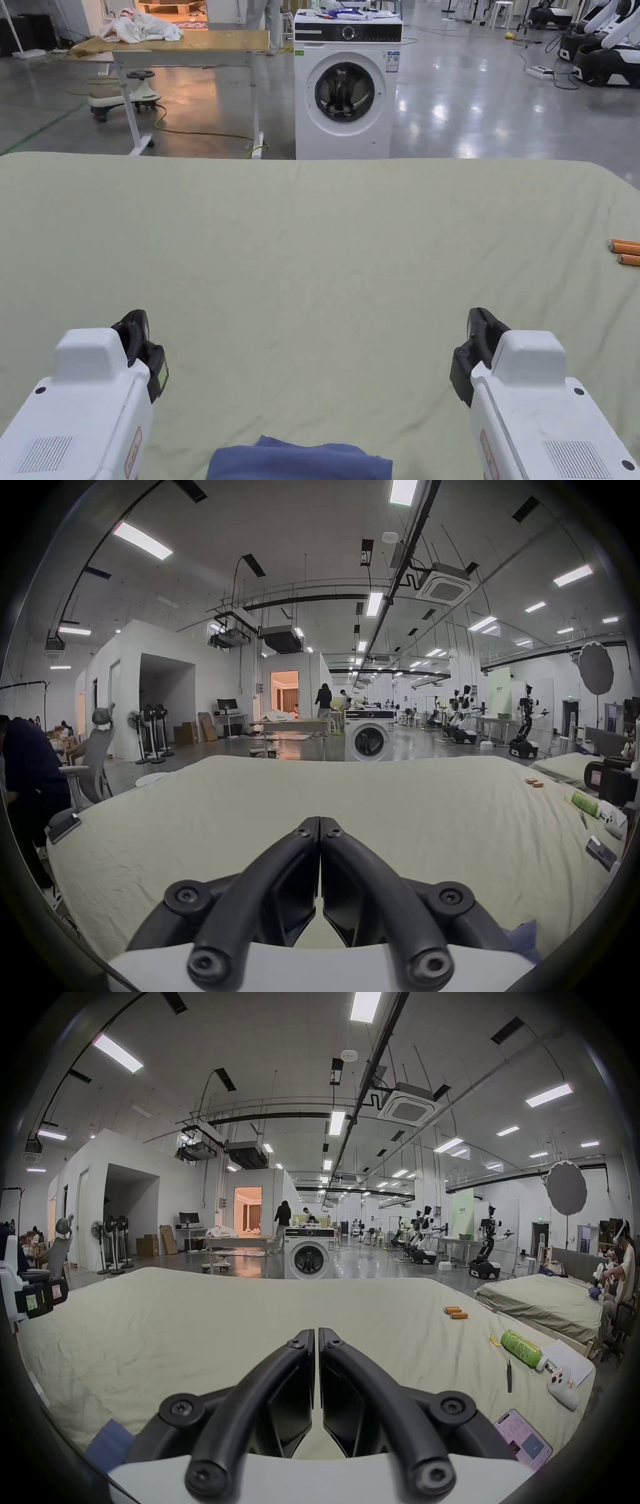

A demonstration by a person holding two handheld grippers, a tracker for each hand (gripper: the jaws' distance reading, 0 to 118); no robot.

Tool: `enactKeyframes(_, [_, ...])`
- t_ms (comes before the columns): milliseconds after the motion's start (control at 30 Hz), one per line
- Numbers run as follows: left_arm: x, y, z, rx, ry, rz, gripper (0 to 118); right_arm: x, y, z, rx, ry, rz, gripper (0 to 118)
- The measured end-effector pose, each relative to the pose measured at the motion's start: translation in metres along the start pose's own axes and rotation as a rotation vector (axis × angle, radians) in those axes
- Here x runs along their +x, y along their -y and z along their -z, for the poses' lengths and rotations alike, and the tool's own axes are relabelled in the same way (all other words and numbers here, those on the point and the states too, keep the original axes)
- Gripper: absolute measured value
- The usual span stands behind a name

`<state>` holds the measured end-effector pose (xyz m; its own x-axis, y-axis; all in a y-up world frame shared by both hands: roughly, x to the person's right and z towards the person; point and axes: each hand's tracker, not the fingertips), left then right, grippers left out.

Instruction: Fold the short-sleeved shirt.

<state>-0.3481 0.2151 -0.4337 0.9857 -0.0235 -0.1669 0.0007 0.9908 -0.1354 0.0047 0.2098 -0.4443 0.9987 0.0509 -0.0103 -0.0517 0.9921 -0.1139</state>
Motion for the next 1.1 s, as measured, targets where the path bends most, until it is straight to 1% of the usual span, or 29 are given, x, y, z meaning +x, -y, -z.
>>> enactKeyframes(100, [-0.004,0.003,-0.007,-0.001,0.013,0.020,1,-0.001,0.000,-0.010,-0.029,-0.014,-0.025,1])
enactKeyframes(167, [-0.007,0.005,-0.012,0.001,0.011,0.026,1,-0.005,0.004,-0.017,-0.064,-0.043,-0.018,1])
enactKeyframes(267, [-0.013,0.008,-0.016,-0.017,0.017,0.025,1,-0.022,0.021,-0.032,-0.131,-0.120,-0.042,1])
enactKeyframes(400, [-0.022,0.018,-0.021,-0.043,0.008,0.031,1,-0.056,0.055,-0.044,-0.219,-0.224,-0.071,1])
enactKeyframes(467, [-0.026,0.022,-0.023,-0.065,0.008,0.028,1,-0.071,0.069,-0.045,-0.261,-0.262,-0.070,1])
enactKeyframes(533, [-0.030,0.027,-0.027,-0.080,0.005,0.022,1,-0.082,0.083,-0.045,-0.274,-0.333,-0.052,1])
enactKeyframes(600, [-0.034,0.032,-0.030,-0.104,0.006,0.021,1,-0.092,0.095,-0.043,-0.294,-0.313,-0.099,1])
enactKeyframes(667, [-0.038,0.037,-0.035,-0.126,0.011,0.010,1,-0.094,0.106,-0.040,-0.327,-0.301,-0.090,1])
enactKeyframes(733, [-0.042,0.044,-0.037,-0.165,0.028,-0.001,1,-0.094,0.120,-0.037,-0.376,-0.250,-0.089,1])
enactKeyframes(767, [-0.043,0.047,-0.038,-0.186,0.038,-0.013,1,-0.093,0.127,-0.035,-0.382,-0.250,-0.086,1])
enactKeyframes(800, [-0.047,0.051,-0.038,-0.237,0.070,-0.040,2,-0.091,0.134,-0.031,-0.395,-0.246,-0.087,1])
enactKeyframes(833, [-0.050,0.054,-0.035,-0.309,0.104,-0.070,2,-0.090,0.139,-0.028,-0.413,-0.243,-0.078,1])
enactKeyframes(900, [-0.054,0.061,-0.029,-0.391,0.145,-0.109,2,-0.086,0.144,-0.026,-0.424,-0.240,-0.054,1])
enactKeyframes(1000, [-0.060,0.067,-0.024,-0.443,0.219,-0.143,2,-0.086,0.144,-0.025,-0.422,-0.237,-0.046,1])
enactKeyframes(1033, [-0.065,0.068,-0.019,-0.483,0.270,-0.187,3,-0.086,0.144,-0.025,-0.424,-0.237,-0.044,1])
enactKeyframes(1067, [-0.069,0.070,-0.015,-0.529,0.332,-0.242,6,-0.086,0.145,-0.024,-0.425,-0.238,-0.043,1])
enactKeyframes(1100, [-0.077,0.072,-0.005,-0.595,0.404,-0.323,11,-0.085,0.145,-0.024,-0.426,-0.240,-0.038,1])
